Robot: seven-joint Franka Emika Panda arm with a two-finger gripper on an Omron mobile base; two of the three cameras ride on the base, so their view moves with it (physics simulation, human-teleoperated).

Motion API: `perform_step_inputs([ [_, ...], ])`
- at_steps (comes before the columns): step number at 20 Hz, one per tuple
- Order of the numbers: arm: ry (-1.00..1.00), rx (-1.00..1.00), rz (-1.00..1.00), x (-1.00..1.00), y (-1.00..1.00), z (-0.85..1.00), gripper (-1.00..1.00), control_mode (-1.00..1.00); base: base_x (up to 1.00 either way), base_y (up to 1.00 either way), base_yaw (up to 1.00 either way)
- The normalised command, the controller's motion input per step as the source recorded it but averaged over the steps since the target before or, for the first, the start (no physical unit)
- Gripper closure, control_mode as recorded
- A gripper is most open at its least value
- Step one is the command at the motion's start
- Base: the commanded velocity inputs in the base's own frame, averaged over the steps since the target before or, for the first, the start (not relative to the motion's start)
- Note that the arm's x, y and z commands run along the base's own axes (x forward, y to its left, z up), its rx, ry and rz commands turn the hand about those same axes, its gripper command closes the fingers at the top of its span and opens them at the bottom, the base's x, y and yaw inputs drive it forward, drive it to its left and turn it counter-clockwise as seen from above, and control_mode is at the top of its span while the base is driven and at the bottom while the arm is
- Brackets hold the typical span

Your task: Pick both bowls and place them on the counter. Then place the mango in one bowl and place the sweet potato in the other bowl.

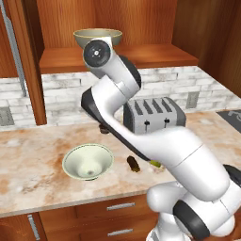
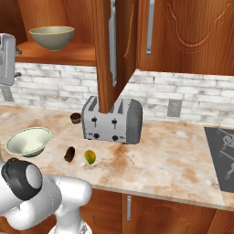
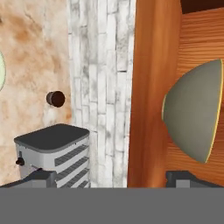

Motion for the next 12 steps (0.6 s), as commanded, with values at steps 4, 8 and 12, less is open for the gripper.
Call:
perform_step_inputs([
  [4,0.00,-0.02,-0.02,0.45,-0.04,0.42,-1.00,-1.00,0.00,0.00,0.00],
  [8,0.04,-0.01,-0.06,0.55,0.00,0.21,-1.00,-1.00,0.00,0.00,0.00],
  [12,0.02,0.00,-0.07,0.56,0.00,0.00,-1.00,-1.00,0.00,0.00,0.00],
])
